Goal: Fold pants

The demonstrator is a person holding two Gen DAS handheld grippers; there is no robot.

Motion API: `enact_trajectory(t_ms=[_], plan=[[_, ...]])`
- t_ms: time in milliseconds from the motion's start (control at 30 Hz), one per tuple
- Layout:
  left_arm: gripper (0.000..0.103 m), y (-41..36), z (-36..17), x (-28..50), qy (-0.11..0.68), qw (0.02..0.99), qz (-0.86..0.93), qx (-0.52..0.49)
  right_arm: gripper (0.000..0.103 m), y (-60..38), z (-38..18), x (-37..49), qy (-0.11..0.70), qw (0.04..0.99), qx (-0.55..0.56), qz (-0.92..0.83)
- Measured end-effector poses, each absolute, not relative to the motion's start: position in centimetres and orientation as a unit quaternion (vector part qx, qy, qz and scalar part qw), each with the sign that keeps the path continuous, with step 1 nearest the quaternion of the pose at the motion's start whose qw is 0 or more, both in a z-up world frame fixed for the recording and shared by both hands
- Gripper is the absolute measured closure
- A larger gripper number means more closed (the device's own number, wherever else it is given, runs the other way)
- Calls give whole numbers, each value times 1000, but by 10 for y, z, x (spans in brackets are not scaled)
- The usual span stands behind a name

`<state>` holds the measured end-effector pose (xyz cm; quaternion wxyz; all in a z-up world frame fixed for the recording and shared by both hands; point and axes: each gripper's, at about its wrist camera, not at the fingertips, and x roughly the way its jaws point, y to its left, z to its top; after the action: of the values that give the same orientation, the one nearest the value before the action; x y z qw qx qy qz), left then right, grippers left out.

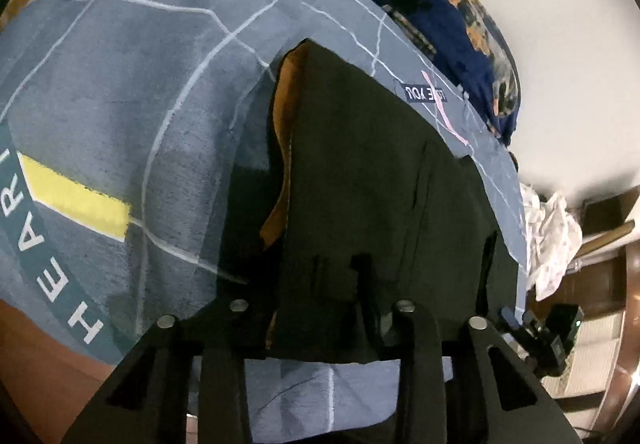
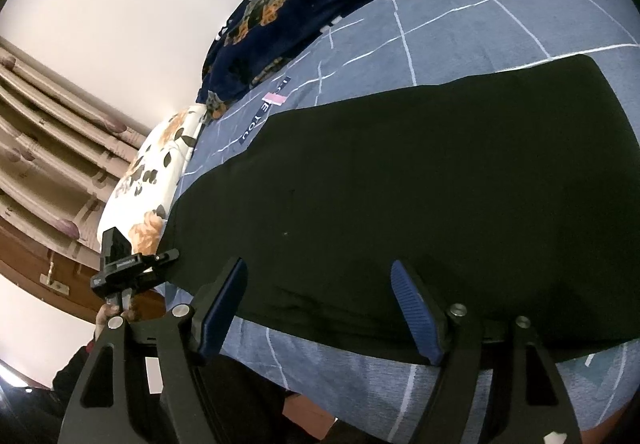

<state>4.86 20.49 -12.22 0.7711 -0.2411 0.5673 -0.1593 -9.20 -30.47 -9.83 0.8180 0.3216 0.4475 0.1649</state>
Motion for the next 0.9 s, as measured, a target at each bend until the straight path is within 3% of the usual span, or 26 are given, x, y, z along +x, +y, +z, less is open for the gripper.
enact_trajectory(t_ms=[300,533,900], plan=[[76,171,-45,31,490,828,-199,-189,30,-312,-94,-92,435,824,327,161],[76,93,16,21,440,847,-278,-111,30,-330,-100,-94,422,807,381,159],[81,-37,37,21,437,806,-393,-72,29,-352,-99,-95,382,775,471,182]])
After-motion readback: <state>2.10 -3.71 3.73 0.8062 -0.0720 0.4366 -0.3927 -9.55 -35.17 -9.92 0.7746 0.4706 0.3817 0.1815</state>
